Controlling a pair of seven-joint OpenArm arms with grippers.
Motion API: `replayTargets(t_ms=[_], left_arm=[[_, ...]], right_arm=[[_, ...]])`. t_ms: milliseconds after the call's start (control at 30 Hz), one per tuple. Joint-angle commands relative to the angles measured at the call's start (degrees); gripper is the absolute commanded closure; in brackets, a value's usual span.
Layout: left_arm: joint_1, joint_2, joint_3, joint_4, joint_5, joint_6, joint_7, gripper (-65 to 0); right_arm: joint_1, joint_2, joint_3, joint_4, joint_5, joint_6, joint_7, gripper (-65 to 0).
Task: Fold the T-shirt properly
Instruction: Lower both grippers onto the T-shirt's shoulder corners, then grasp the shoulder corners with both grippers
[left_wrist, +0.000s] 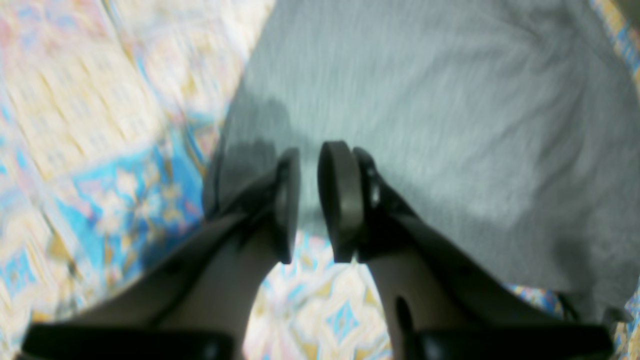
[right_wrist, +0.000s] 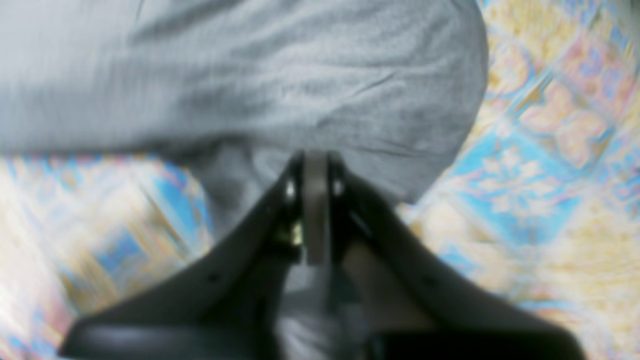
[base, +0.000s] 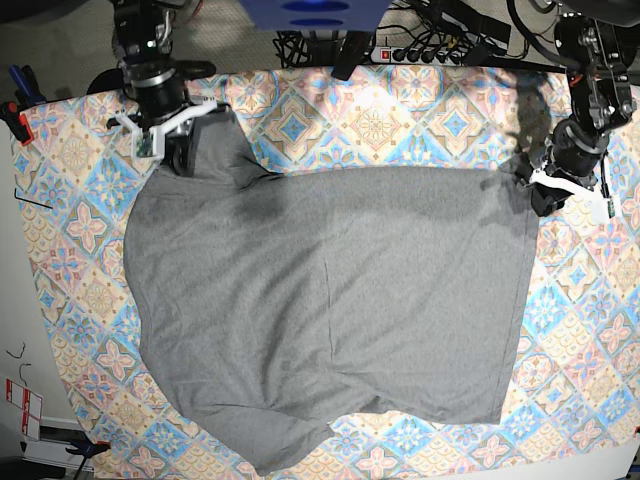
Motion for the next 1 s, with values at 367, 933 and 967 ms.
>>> replayTargets(t_ms=[367, 933, 967], left_arm=[[-1.83, -2.44, -5.75, -0.67, 6.93, -0.08, 12.15, -11.9], [-1.75, -2.61, -5.66, -0.67, 10.71, -0.16, 12.76, -11.9], [-1.75, -3.23, -5.66, -0.67, 10.62, -0.25, 13.73, -11.9]], right_arm=[[1.64, 7.75, -0.31, 0.62, 17.42, 0.38, -0.66, -29.3], [2.52, 7.40, -0.22, -20.22, 31.93, 10.58, 4.79, -30.4], [2.60, 7.40, -0.22, -20.75, 31.93, 10.58, 4.79, -30.3]])
